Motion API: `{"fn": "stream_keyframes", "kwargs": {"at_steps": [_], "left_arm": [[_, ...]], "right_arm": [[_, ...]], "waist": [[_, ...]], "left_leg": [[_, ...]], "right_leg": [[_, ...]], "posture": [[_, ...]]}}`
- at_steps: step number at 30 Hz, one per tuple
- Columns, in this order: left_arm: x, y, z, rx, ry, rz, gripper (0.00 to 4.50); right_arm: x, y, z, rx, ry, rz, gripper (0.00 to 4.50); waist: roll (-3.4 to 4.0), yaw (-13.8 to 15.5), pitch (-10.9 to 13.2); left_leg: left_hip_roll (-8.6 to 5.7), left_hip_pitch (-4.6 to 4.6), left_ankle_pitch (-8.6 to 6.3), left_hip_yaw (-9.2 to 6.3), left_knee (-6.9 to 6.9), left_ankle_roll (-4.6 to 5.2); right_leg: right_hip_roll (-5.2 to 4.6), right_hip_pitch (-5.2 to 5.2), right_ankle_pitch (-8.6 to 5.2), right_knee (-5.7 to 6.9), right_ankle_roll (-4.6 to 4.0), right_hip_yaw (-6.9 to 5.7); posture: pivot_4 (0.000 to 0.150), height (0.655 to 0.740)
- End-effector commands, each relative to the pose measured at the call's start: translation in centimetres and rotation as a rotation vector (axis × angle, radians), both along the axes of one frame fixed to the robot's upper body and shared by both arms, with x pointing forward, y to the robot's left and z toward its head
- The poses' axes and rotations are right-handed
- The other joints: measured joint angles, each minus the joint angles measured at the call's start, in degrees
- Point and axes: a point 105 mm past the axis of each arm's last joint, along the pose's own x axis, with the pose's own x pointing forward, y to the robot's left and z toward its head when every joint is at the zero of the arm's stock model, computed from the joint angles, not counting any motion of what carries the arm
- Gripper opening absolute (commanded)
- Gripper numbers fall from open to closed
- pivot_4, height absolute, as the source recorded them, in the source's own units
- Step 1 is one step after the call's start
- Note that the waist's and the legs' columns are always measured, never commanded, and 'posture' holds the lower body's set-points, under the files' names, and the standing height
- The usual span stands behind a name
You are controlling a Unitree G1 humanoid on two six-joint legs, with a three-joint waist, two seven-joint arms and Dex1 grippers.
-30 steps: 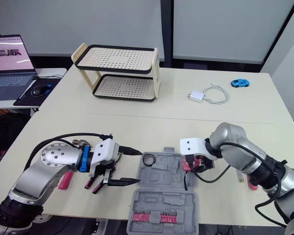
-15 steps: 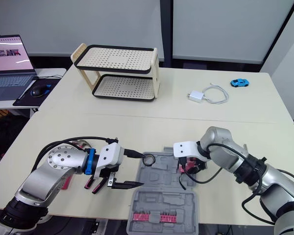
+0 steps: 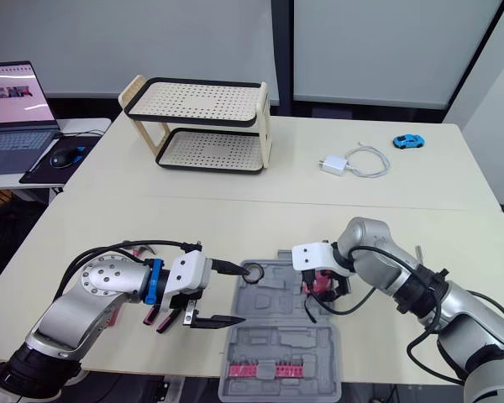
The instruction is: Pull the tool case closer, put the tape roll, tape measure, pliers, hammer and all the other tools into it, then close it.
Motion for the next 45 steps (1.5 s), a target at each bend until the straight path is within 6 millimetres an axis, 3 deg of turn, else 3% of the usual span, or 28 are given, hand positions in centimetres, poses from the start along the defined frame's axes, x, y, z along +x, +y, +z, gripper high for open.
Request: {"fn": "stream_keyframes", "kwargs": {"at_steps": [1,10,13,17,22,31,34,41,42,45], "left_arm": [[-0.1,-0.2,0.4,-0.019,-0.014,-0.004,4.50],[0.5,0.5,1.0,-0.038,-0.012,0.036,4.50],[0.7,0.6,1.2,-0.047,-0.011,0.042,4.50],[0.9,0.6,1.4,-0.058,-0.012,0.043,4.50],[1.0,0.6,1.5,-0.062,-0.011,0.041,4.50],[1.1,0.6,1.5,-0.068,-0.015,0.039,4.50],[1.1,0.6,1.7,-0.072,-0.019,0.037,4.50],[1.2,0.6,1.6,-0.072,-0.019,0.027,4.50],[1.2,0.6,1.5,-0.071,-0.019,0.025,4.50],[1.1,0.5,1.4,-0.071,-0.018,0.016,4.50]], "right_arm": [[0.2,0.7,2.9,0.054,-0.053,0.030,4.45],[-1.2,0.4,4.8,0.174,-0.058,0.046,4.45],[-1.5,0.2,4.5,0.193,-0.056,0.038,3.82],[-1.8,0.3,4.3,0.219,-0.056,0.026,2.61],[-1.7,0.4,4.3,0.242,-0.068,0.010,1.77],[-1.8,0.1,4.3,0.352,-0.123,0.004,1.77],[-2.1,-0.2,4.5,0.461,-0.187,0.040,1.77],[-2.4,-2.3,3.5,0.550,-0.167,-0.084,1.77],[-2.5,-2.5,3.3,0.547,-0.167,-0.092,1.53],[-2.7,-2.5,2.8,0.545,-0.159,-0.108,1.48]], "waist": [[0.00,0.00,0.00],[0.00,0.10,0.00],[0.00,0.09,0.00],[0.00,0.04,0.00],[0.00,0.03,0.00],[0.00,0.10,0.00],[-0.01,0.12,0.00],[-0.01,0.10,0.00],[-0.01,0.06,0.00],[-0.01,0.02,0.00]], "left_leg": [[0.00,0.00,0.00,0.00,0.00,0.00],[0.00,-0.01,0.00,-0.01,0.00,0.00],[0.00,-0.01,0.00,-0.01,-0.01,0.00],[0.00,-0.01,0.00,-0.01,-0.01,0.00],[0.00,-0.01,0.00,0.00,0.00,0.00],[0.00,-0.02,0.00,0.00,-0.01,0.00],[0.00,-0.02,0.00,0.00,-0.01,0.00],[0.00,-0.01,0.00,0.02,0.00,0.00],[0.00,0.00,0.00,0.03,-0.01,0.00],[0.00,0.02,0.00,0.03,-0.01,0.00]], "right_leg": [[0.00,-0.01,0.00,0.00,0.00,0.00],[0.00,-0.01,0.00,0.01,0.00,-0.01],[0.00,-0.01,0.00,0.01,0.00,-0.01],[0.00,-0.02,0.00,0.02,0.00,-0.01],[0.00,-0.02,0.00,0.03,0.00,0.00],[0.00,-0.02,0.00,0.03,0.00,0.00],[0.00,-0.01,0.00,0.02,0.00,0.00],[0.00,0.00,0.00,0.01,0.00,0.02],[0.00,0.00,0.00,0.02,0.00,0.03],[0.02,0.00,0.00,0.03,0.00,0.04]], "posture": [[0.150,0.7350],[0.150,0.7350],[0.150,0.7350],[0.150,0.7350],[0.150,0.7350],[0.150,0.7350],[0.150,0.7350],[0.150,0.7350],[0.150,0.7350],[0.150,0.7350]]}}
